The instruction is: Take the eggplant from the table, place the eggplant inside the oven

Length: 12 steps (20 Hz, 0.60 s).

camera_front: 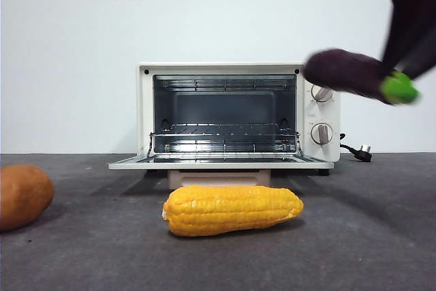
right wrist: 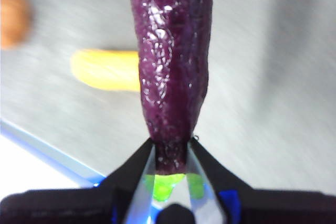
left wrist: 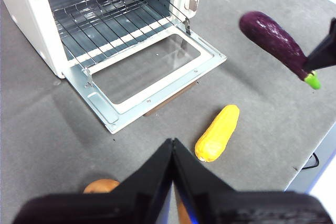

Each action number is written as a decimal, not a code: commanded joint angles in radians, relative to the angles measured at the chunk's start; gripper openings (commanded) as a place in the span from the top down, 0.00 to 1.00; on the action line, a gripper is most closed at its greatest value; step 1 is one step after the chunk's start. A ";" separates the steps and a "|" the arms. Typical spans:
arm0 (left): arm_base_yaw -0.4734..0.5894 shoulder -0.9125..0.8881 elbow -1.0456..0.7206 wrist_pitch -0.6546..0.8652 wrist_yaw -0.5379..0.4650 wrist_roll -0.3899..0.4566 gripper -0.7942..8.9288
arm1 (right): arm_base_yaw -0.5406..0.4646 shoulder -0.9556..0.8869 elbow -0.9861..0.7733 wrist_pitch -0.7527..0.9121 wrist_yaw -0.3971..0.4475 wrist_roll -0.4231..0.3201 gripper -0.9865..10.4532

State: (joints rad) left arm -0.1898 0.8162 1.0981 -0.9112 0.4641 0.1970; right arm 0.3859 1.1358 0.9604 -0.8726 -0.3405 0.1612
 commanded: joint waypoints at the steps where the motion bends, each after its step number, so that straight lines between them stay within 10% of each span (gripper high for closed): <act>1: 0.003 -0.002 -0.008 0.008 0.011 -0.012 0.92 | 0.001 0.057 0.035 0.059 -0.069 0.027 0.92; 12: 0.003 -0.003 -0.008 -0.007 0.015 -0.014 0.92 | 0.001 0.539 0.382 0.196 -0.256 0.182 0.92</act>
State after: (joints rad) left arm -0.1898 0.8158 1.0981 -0.9176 0.4744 0.1894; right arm 0.3859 1.6665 1.3376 -0.6811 -0.5888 0.3126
